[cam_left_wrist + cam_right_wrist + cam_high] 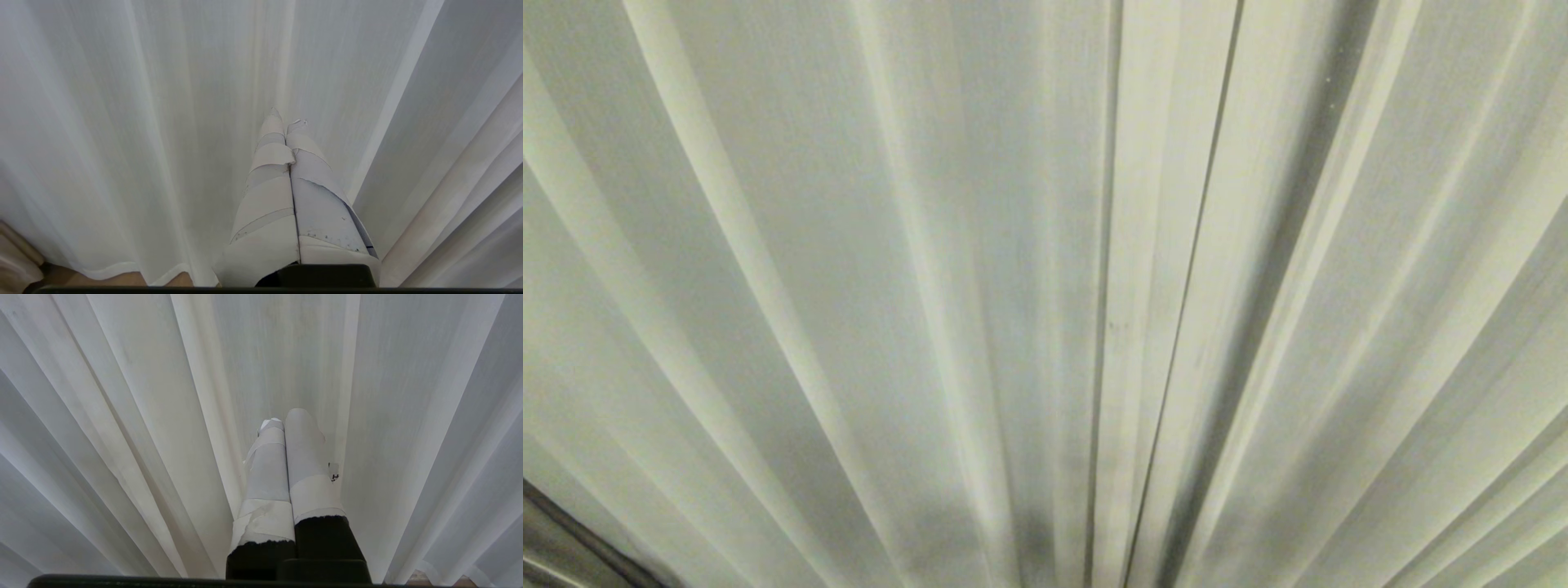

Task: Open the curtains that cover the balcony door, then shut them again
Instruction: Pull the outer curtains open on both sides

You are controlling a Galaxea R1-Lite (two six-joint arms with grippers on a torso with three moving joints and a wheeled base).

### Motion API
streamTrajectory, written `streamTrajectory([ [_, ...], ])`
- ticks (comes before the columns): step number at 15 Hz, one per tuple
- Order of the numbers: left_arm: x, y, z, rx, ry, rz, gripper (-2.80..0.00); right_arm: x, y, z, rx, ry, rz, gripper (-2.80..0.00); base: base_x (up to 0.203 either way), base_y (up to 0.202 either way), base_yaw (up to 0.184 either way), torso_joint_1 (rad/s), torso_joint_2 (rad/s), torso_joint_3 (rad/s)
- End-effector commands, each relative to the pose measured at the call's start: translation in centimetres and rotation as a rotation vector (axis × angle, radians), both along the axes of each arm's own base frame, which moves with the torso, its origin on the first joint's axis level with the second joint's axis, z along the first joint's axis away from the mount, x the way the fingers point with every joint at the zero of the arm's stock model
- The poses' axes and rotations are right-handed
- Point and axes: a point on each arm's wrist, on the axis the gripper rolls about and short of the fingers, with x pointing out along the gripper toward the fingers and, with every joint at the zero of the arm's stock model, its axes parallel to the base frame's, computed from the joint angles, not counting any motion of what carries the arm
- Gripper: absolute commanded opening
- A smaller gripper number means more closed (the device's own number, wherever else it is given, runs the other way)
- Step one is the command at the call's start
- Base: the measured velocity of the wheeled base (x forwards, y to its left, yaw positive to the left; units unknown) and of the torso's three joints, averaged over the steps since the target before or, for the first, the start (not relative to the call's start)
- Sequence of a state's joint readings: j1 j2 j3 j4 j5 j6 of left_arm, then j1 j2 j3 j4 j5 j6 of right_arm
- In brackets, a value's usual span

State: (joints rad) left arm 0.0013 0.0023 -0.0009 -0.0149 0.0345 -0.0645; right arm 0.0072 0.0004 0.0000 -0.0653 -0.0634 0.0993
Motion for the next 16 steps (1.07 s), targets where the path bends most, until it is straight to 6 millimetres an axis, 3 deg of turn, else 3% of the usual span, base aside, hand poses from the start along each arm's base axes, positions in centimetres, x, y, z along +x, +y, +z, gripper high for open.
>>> streamTrajectory([
  [1, -0.02, 0.0, 0.0, -0.001, -0.003, 0.001, -2.8, 0.0, 0.0, 0.01, 0.0, -0.001, -0.001, -2.8, 0.0, 0.0, 0.0, 0.0, 0.0, 0.0],
  [16, -0.01, 0.0, -0.02, -0.002, -0.002, 0.001, -2.8, 0.0, 0.0, 0.01, 0.0, -0.001, 0.001, -2.8, 0.0, 0.0, 0.0, 0.0, 0.0, 0.0],
])
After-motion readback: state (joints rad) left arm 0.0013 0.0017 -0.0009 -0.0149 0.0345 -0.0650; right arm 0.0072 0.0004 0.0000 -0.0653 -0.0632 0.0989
